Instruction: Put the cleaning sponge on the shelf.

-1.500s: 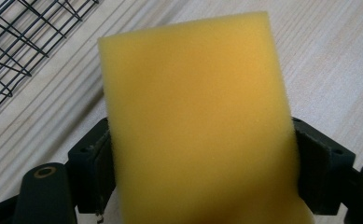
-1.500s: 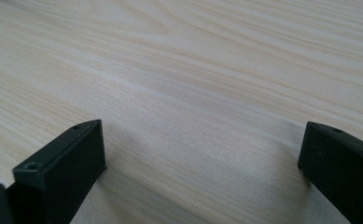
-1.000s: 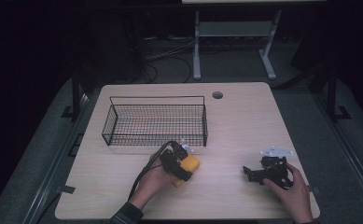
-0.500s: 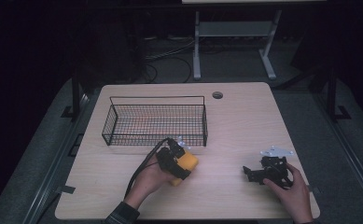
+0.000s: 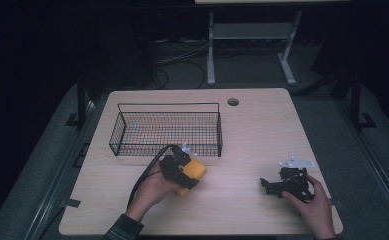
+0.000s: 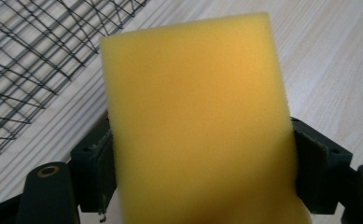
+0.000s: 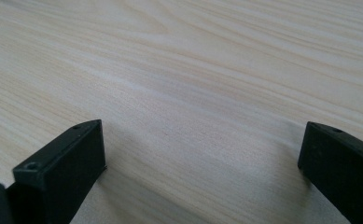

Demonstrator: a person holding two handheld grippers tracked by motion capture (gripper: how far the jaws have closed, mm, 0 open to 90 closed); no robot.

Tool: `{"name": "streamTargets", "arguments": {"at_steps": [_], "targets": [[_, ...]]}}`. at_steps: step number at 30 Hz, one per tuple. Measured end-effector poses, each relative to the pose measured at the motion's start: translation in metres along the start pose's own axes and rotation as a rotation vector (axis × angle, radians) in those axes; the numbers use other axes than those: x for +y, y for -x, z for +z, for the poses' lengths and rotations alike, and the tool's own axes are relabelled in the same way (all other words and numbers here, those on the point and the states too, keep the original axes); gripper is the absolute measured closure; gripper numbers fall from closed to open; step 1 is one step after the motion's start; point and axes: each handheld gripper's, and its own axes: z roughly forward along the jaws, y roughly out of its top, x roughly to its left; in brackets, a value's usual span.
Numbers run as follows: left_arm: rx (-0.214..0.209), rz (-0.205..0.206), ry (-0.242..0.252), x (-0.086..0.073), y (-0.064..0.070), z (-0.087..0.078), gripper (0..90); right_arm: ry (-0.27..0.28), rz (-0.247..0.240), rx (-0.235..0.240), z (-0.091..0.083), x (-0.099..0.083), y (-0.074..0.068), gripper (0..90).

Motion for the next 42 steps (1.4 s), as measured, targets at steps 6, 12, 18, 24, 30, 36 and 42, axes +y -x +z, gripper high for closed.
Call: {"name": "streamTargets", "arguments": {"at_steps": [6,12,18,24,30,36,42], "targets": [[0.005,-0.006,0.006,0.001,-0.006,-0.01,21.1,0.0,0.0,0.0,0.0,0.0,0.0,0.0],[0.011,-0.016,0.019,0.001,-0.01,-0.019,21.2,0.0,0.0,0.0,0.0,0.0,0.0,0.0],[0.02,-0.024,0.03,0.003,-0.018,-0.028,21.2,0.001,-0.001,0.0,0.0,0.0,0.0,0.0],[0.034,-0.031,0.039,0.004,-0.024,-0.037,21.2,0.0,-0.001,0.002,0.0,0.0,0.0,0.0],[0.056,-0.044,0.05,0.005,-0.031,-0.046,21.3,0.001,-0.003,0.002,0.0,0.0,0.0,0.0],[0.076,-0.058,0.059,0.007,-0.04,-0.053,21.3,0.001,-0.004,-0.001,0.0,0.0,0.0,0.0],[0.096,-0.062,0.061,0.01,-0.049,-0.059,21.4,0.001,-0.002,-0.001,0.0,0.0,0.0,0.0]]}}
